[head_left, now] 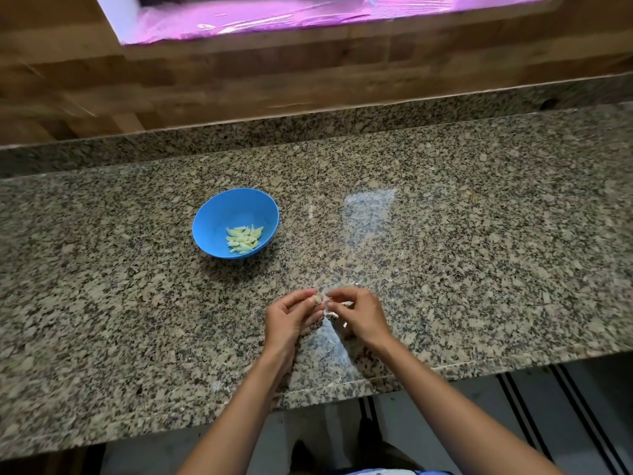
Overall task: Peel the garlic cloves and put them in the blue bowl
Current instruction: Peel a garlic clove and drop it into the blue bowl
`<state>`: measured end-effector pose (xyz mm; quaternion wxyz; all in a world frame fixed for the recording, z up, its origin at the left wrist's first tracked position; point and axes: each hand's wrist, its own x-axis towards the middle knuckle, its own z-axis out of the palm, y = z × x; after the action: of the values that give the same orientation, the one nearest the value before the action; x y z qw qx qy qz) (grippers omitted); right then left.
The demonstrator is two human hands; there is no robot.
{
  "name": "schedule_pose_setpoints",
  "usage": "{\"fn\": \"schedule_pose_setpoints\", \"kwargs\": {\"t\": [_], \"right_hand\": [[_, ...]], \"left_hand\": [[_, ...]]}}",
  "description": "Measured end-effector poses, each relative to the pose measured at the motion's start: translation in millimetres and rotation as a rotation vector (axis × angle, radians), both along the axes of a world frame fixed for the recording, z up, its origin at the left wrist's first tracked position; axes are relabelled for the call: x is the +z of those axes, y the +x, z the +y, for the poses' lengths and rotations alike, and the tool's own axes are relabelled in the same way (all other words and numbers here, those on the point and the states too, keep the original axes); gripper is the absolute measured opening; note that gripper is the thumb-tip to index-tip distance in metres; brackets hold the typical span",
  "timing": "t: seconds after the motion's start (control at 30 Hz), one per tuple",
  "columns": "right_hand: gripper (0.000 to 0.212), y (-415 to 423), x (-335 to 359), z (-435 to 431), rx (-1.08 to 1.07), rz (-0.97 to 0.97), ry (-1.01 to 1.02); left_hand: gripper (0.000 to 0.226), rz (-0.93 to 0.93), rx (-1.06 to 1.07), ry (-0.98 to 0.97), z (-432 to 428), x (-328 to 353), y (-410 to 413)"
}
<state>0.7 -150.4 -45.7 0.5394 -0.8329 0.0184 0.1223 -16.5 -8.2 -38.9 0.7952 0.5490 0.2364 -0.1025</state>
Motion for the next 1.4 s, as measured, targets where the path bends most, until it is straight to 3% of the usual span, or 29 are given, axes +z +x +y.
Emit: {"fn": "schedule_pose_setpoints", "kwargs": {"t": [0.1, 0.33, 0.67, 0.77, 0.87, 1.0, 1.17, 1.33, 1.4], "right_hand": [[0.026, -1, 5, 3, 0.014, -0.022, 0.059], [0.014, 0, 7, 2, -0.018, -0.101, -0.017], [0.011, -1, 3, 4, -0.068, -0.088, 0.044], [0.009, -1, 7, 5, -0.128, 0.031, 0.251], [0.008, 0, 14, 6, -0.206, 0.226, 0.533], [0.007, 1, 17, 5, -0.292, 0.395, 0.66], [0.017, -2, 14, 3, -0.118, 0.265, 0.464], [0.012, 2, 11, 5, 0.059, -0.12, -0.146], [0.014, 3, 10, 7, 0.103, -0.177, -0.251]], "left_hand": [[0.019, -0.046, -0.028, 0.075, -3, -2, 1], [0.016, -0.134, -0.072, 0.209, -5, -1, 2], [0.02, -0.087, -0.095, 0.19, -3, -2, 3], [0.024, -0.051, -0.054, 0.165, -1, -3, 4], [0.023, -0.03, 0.006, 0.006, 1, -3, 5], [0.022, -0.036, 0.054, -0.105, 1, -2, 7], [0.022, -0.031, 0.09, -0.051, 1, -4, 7], [0.022, -0.026, 0.088, -0.024, -2, -4, 5], [0.021, -0.027, 0.096, -0.025, -3, -2, 6]]}}
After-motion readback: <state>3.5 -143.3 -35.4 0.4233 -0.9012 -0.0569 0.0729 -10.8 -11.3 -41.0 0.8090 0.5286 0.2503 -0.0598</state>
